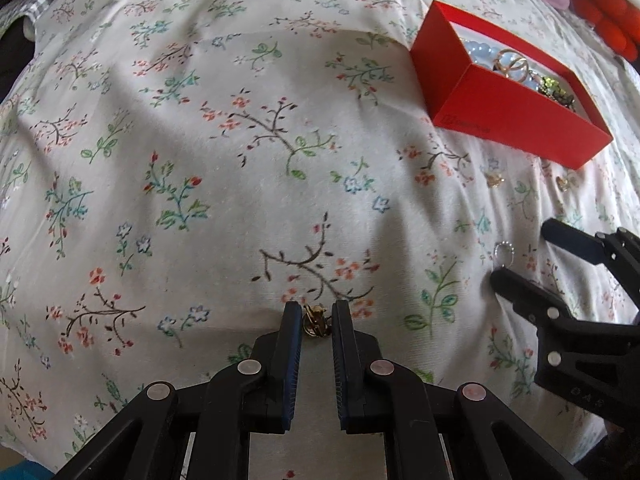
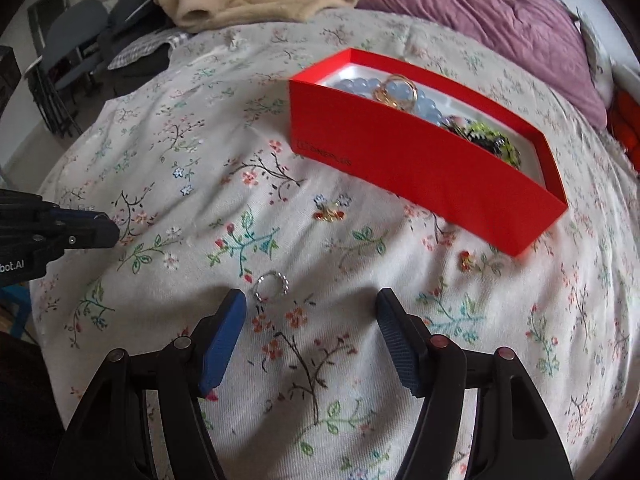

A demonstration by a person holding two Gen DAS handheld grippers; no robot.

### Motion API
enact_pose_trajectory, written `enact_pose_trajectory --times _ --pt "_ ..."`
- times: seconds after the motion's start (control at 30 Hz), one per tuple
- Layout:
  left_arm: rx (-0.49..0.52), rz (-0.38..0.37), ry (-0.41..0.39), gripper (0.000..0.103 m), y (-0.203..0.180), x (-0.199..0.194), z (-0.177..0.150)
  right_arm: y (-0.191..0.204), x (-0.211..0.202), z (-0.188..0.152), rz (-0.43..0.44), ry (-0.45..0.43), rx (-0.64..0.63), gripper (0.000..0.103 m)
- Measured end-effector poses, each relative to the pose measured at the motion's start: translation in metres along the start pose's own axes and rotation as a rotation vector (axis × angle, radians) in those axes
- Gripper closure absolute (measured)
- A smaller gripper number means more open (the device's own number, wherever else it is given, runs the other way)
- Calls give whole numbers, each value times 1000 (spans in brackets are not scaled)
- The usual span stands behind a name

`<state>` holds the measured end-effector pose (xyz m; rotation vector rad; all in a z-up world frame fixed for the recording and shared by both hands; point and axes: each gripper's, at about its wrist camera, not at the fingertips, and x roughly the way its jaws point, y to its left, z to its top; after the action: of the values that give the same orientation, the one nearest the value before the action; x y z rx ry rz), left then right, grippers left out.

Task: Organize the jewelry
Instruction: 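Grasp the small silver ring with the right tool while the left tool holds the gold earring, then carry the gold earring and silver ring over the red box with both tools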

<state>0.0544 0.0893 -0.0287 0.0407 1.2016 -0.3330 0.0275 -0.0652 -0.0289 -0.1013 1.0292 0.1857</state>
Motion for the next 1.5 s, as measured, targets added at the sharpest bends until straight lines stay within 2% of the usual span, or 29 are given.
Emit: enact_pose_trajectory --times 0.17,0.3,0.63,0.93,1.2,1.5 --pt "-4 2 2 93 4 2 -3 3 2 3 0 -18 -14 42" --pt "-4 6 3 93 4 2 -3 9 2 3 18 -21 -31 56" --pt "0 9 4 93 3 2 -4 0 4 6 69 -13 19 68" --pt "-3 16 3 93 2 4 -2 -2 4 6 48 -7 12 85" --pt "-8 17 -2 93 1 5 3 0 2 8 40 0 -2 87" --pt "-5 7 -29 93 -3 -4 8 -7 -10 16 74 -1 37 88"
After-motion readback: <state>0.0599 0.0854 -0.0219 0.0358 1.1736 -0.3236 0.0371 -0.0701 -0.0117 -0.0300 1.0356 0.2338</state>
